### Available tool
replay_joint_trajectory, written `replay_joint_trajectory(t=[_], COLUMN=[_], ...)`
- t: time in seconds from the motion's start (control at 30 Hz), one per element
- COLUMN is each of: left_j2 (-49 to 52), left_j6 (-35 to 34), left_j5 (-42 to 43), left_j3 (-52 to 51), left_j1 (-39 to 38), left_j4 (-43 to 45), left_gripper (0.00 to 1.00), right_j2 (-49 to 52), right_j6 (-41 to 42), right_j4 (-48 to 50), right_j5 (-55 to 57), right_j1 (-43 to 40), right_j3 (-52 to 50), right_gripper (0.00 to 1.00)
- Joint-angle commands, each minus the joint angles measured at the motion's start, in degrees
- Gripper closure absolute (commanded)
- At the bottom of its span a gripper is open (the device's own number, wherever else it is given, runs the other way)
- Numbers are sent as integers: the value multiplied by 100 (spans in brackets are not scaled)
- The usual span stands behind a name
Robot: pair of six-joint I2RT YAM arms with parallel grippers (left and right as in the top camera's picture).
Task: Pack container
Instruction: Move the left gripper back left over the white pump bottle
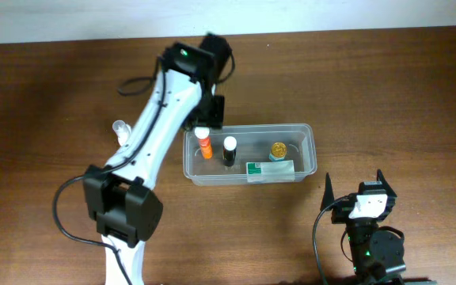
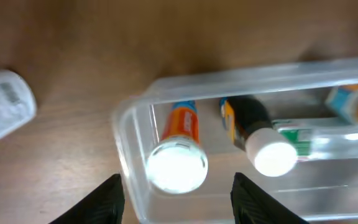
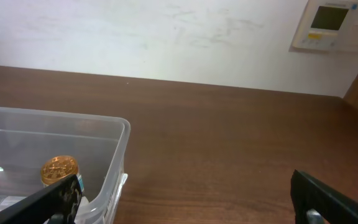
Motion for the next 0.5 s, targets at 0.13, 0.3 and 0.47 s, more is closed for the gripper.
replay_joint_trajectory(t=[0.13, 0.3, 0.47], left_j2=[-4, -11, -9], left_j6=[249, 466, 656], left_j5=[-70, -85, -109], left_j3=[1410, 1521, 1502], left_j1=[590, 1174, 1622], left_j4=[-726, -883, -881], left_gripper=[44, 34, 18], right_j2=[-55, -55, -55], right_j6=[24, 24, 24], right_j4=[-2, -2, -2], right_j5=[50, 50, 50], right_j1=[-37, -37, -37], right_j3=[-48, -48, -48], right_gripper=[2, 2, 2])
